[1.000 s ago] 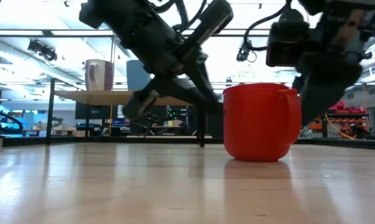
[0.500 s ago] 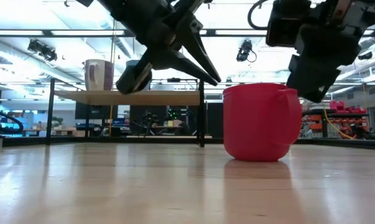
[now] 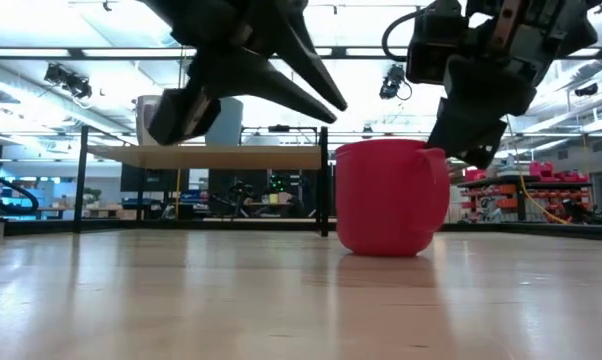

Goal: Stack small to large cups/mugs on shelf
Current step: Put the red mug on the shelf

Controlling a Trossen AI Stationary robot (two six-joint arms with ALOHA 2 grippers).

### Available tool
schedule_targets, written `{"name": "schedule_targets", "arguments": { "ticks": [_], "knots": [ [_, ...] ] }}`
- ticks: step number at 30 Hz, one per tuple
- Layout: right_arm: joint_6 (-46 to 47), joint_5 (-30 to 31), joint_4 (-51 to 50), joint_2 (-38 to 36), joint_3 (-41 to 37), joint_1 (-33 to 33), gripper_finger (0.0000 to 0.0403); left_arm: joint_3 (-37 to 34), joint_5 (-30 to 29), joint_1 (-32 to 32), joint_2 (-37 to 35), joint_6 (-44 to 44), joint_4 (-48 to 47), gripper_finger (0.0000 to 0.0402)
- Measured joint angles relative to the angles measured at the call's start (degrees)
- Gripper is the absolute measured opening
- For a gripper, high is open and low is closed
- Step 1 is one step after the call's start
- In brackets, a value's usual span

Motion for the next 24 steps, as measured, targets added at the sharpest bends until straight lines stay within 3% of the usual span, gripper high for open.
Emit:
{"name": "schedule_targets", "arguments": {
  "ticks": [6, 15, 24],
  "knots": [
    [0.06, -0.40, 2.39, -0.02, 0.00, 0.00, 0.0025, 0.02, -1.87, 0.72, 4.52, 6.27, 11.08, 0.0064],
    [0.41, -0.47, 2.07, -0.02, 0.00, -0.12, 0.0025, -0.04, -7.83, 0.52, 8.93, 8.65, 13.65, 0.0083],
    [1.98, -3.18, -1.92, -2.51, -0.03, 0.45, 0.0025, 0.04, -11.60, 0.28, 13.10, 11.17, 25.18, 0.0091]
  ]
}}
